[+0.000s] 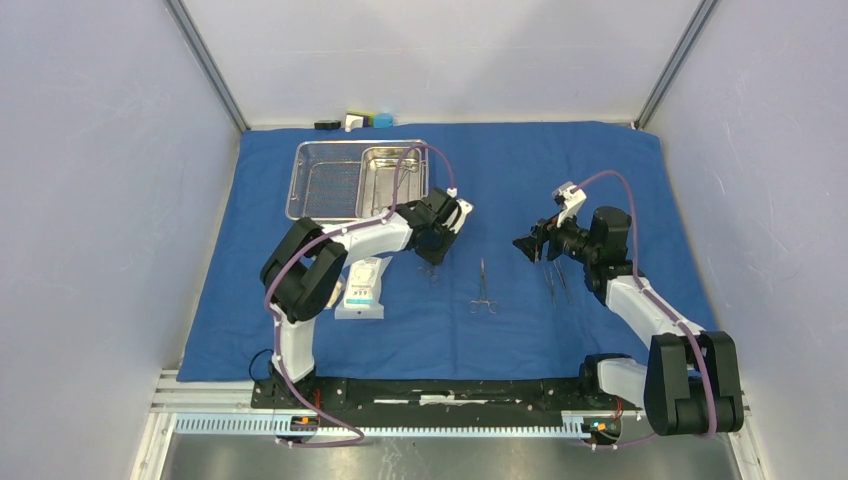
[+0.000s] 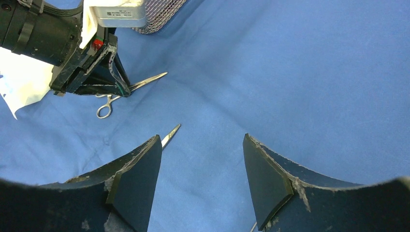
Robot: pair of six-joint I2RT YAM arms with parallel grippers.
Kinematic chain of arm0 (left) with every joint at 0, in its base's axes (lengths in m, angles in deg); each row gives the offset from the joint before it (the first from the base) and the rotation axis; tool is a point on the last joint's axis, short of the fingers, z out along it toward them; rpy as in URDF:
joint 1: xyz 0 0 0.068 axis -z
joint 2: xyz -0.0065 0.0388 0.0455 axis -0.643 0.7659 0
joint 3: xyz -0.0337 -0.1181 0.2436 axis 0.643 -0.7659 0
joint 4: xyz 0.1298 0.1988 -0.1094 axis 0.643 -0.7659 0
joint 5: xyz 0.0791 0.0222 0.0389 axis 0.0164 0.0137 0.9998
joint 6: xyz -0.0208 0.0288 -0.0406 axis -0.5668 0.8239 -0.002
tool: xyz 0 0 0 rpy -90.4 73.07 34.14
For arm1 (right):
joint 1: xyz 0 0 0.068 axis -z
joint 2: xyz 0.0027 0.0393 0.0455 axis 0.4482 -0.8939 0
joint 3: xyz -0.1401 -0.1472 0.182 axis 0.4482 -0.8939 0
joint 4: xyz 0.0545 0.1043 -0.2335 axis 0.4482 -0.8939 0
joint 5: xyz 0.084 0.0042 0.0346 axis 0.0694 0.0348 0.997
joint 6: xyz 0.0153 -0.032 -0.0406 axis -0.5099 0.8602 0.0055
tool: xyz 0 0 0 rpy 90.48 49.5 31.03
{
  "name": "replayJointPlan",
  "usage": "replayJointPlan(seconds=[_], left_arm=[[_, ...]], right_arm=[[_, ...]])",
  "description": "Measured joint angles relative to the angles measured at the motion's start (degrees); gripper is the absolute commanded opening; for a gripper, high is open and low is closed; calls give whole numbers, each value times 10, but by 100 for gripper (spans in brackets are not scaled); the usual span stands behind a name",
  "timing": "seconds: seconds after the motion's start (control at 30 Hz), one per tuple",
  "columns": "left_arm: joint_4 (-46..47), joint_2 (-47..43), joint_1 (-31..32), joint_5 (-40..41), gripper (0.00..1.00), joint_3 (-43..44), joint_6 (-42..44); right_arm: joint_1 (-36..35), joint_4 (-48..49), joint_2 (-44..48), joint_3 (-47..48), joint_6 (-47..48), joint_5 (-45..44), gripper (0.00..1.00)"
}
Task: Open and lay out the surgical kit
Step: Place the medical item in the surgical kit.
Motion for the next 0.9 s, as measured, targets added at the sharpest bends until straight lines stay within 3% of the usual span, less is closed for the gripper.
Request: replayJointPlan(seconds=[0.33,0.9], left_arm=[[-1,0,9,23,9,0,7],[-7,-41,10,14,7,-7,8]], right_arm=[[3,0,0,-1,0,7,70],[4,0,0,-1,0,8,70]])
